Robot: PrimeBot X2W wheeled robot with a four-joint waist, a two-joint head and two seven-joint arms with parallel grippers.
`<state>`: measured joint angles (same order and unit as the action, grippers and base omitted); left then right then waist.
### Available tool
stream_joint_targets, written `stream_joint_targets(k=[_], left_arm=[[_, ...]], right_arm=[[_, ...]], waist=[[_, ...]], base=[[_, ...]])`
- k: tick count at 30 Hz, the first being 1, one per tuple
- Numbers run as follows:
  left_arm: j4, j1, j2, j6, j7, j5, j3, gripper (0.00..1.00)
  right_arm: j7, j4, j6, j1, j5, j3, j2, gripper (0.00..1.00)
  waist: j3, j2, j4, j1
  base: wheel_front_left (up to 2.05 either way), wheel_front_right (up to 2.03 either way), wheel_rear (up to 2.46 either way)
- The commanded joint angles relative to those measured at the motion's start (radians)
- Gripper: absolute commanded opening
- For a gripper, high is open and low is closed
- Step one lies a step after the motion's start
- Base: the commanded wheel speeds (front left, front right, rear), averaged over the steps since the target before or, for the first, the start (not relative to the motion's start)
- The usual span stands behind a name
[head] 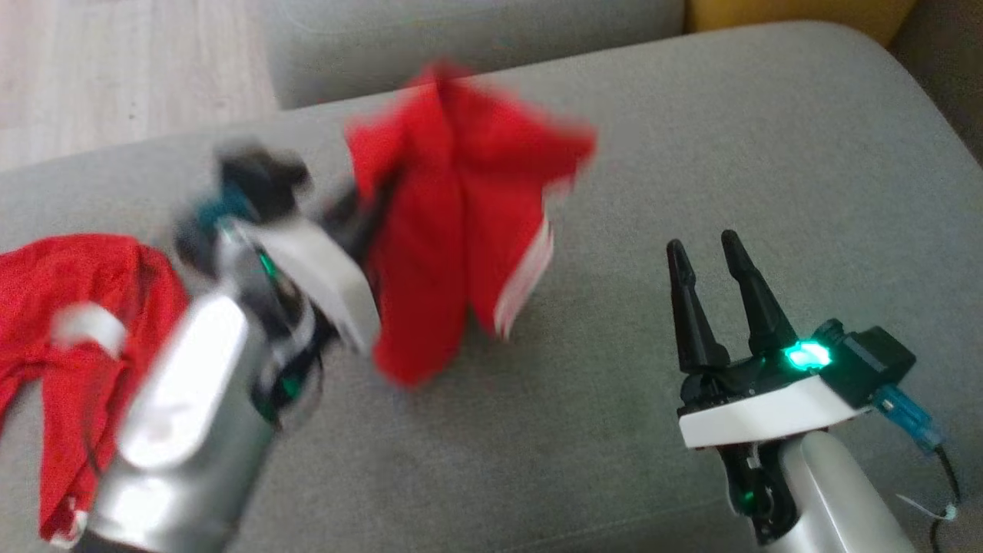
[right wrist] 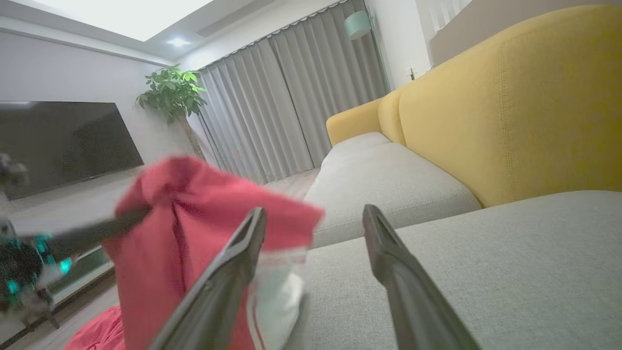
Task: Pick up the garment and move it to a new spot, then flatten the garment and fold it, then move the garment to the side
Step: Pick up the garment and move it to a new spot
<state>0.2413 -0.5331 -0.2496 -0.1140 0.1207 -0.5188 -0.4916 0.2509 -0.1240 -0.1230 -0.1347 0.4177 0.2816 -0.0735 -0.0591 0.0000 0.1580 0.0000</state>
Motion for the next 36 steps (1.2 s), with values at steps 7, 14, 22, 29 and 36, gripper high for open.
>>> stream_joint_targets(k=[7, 14, 22, 29, 36], left_arm=[[0.306, 0.022, 0.077, 0.001, -0.208, 0.055, -0.042, 0.46], [0.491, -0.011, 0.128, -0.005, -0.317, 0.057, -0.067, 1.00], [0.423, -0.023, 0.063, -0.001, -0.354, 0.036, -0.024, 1.00], [0.227, 0.075, -0.040, 0.069, -0.369, -0.016, 0.090, 1.00], [0.026, 0.295, -0.082, 0.161, -0.382, -0.001, 0.263, 1.00]], right_arm=[[0.011, 0.039, -0.008, -0.063, 0.014, 0.036, 0.004, 1.00], [0.011, 0.036, -0.008, -0.054, 0.014, 0.043, -0.011, 1.00], [0.011, 0.040, -0.008, -0.023, 0.010, 0.020, -0.027, 1.00], [0.011, 0.059, -0.008, 0.007, -0.022, -0.022, -0.057, 1.00], [0.011, 0.060, -0.008, 0.032, -0.056, -0.054, -0.045, 1.00]], waist=[[-0.035, 0.0000, 0.032, 0.0000], [-0.011, 0.0000, 0.020, 0.0000], [0.051, 0.0000, -0.022, 0.0000], [0.087, 0.0000, -0.058, 0.0000], [0.093, 0.0000, -0.070, 0.0000]], base=[[0.00, 0.00, 0.00], [0.00, 0.00, 0.00], [0.00, 0.00, 0.00], [0.00, 0.00, 0.00], [0.00, 0.00, 0.00]])
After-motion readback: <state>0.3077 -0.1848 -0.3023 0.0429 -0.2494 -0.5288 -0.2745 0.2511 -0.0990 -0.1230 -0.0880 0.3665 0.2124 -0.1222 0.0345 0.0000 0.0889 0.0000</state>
